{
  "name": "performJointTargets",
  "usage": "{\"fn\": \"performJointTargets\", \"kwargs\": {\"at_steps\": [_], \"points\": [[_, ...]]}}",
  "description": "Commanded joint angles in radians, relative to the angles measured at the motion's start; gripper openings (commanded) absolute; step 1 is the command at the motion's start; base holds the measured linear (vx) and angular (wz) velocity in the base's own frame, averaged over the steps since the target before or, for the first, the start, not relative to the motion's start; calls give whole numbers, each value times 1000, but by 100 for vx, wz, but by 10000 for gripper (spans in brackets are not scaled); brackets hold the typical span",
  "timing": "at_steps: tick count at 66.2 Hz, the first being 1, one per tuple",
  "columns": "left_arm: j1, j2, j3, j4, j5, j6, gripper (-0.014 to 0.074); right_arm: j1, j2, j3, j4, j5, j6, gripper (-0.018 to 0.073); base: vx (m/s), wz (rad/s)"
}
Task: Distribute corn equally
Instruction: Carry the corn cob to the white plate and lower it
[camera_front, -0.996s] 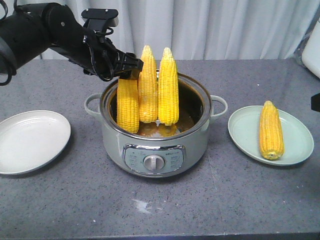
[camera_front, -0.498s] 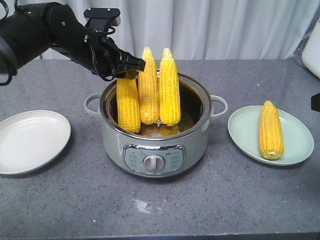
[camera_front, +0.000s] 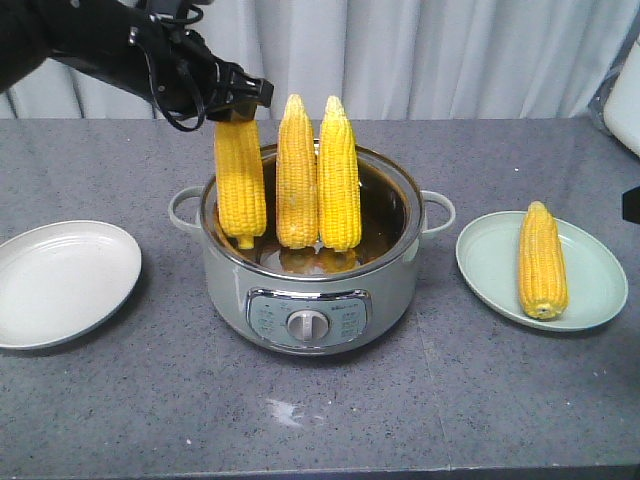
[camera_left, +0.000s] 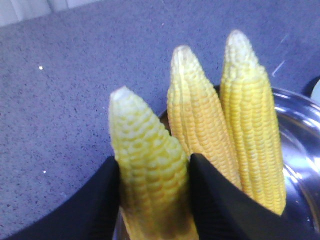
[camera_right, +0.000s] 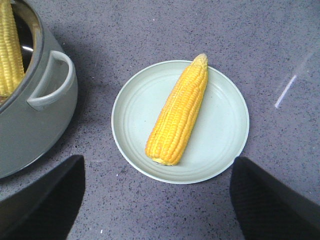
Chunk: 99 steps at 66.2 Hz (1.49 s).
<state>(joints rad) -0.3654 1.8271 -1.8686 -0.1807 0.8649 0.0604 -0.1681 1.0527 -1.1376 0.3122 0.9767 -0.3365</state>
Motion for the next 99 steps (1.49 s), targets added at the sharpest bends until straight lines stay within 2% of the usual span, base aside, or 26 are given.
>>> {"fn": "performJointTargets", "kwargs": {"at_steps": [1,13,20,32,42,56,72,86,99], "points": [[-2,-101,-33,-3,-83,0,96,-6,-16,-26,16,-52,-2,577,0,0],[1,-188,-33,57,-99,-31,97,-6,-16,-26,16,-50,-2,577,0,0],[1,-226,-33,170,-56,-86,98,-6,-16,-26,16,-48,-2,577,0,0],[1,-240,-31,385,115,-185,101,-6,-16,-26,16,-48,-3,577,0,0],[12,-228,-31,482,235,-219,104,-6,-16,-26,16,-48,-3,577,0,0],[117,-193,-26,466,329,-214,104,-6,-16,-26,16,-47,-3,577,0,0],[256,-167,95,322,311,-145,104,-6,-16,-26,16,-47,-3,577,0,0],[314,-94,137,296,292,-131,104,-6,-16,-26,16,-47,-2,577,0,0],[330,-27,137,272,300,-120,104,-6,-16,-26,16,-46,-2,577,0,0]]}}
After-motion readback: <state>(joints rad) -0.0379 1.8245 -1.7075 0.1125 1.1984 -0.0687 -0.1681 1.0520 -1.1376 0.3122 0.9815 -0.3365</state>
